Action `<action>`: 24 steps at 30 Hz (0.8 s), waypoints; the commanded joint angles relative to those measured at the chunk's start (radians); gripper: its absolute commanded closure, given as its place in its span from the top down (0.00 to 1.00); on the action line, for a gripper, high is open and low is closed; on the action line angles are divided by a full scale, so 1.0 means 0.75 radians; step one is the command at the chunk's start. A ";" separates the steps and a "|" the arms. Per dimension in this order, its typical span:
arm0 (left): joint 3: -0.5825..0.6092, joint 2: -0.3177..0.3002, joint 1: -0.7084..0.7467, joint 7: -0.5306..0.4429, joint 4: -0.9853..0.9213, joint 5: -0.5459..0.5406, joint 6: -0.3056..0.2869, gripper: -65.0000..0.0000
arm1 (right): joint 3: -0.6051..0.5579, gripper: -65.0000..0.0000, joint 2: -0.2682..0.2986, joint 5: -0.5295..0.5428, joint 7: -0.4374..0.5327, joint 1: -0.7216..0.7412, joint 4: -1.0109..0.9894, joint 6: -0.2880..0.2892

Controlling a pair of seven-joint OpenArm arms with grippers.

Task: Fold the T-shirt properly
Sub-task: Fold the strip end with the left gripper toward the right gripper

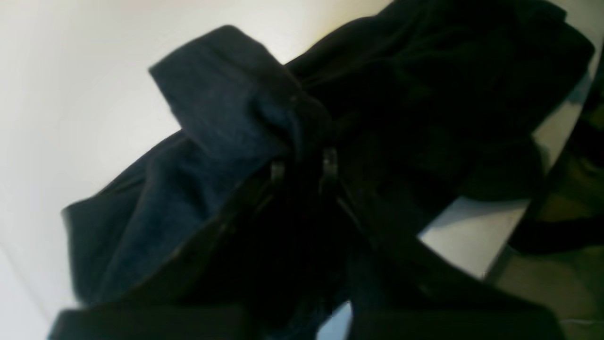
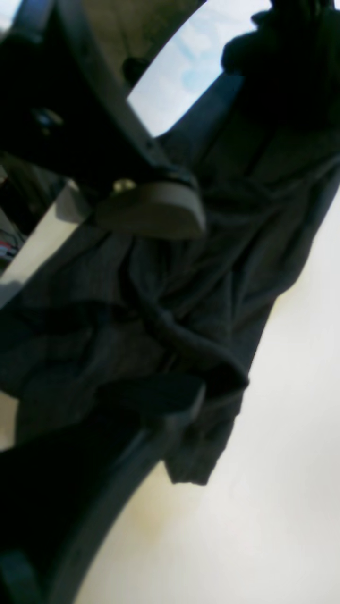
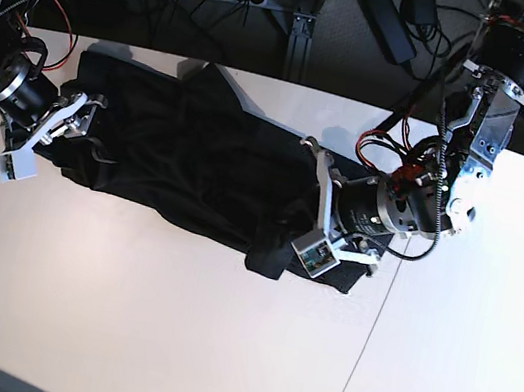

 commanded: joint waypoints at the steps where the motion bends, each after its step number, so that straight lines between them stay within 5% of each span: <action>1: 0.009 0.010 -0.025 -0.041 -0.005 0.005 0.021 0.00 | 0.010 0.68 0.022 0.020 0.025 0.014 0.019 0.071; 6: 0.064 0.063 -0.025 -0.075 -0.090 0.042 0.021 0.00 | 0.010 0.68 0.022 0.020 0.025 0.014 0.019 0.071; 7: 0.075 0.062 -0.025 -0.072 -0.091 0.040 0.022 0.07 | 0.010 0.68 0.022 0.019 0.025 0.014 0.019 0.071; 10: 0.122 0.062 -0.024 -0.067 -0.091 0.011 0.022 0.49 | 0.010 0.68 0.022 -0.024 0.031 0.014 0.019 0.070; 12: 0.155 0.062 -0.025 -0.067 -0.090 -0.034 0.022 0.60 | 0.012 0.68 0.023 -0.094 0.027 0.014 0.019 0.070; 24: 0.173 0.061 -0.040 0.019 -0.017 -0.089 0.036 0.60 | 0.394 0.68 0.097 0.031 -0.078 -0.049 0.018 0.055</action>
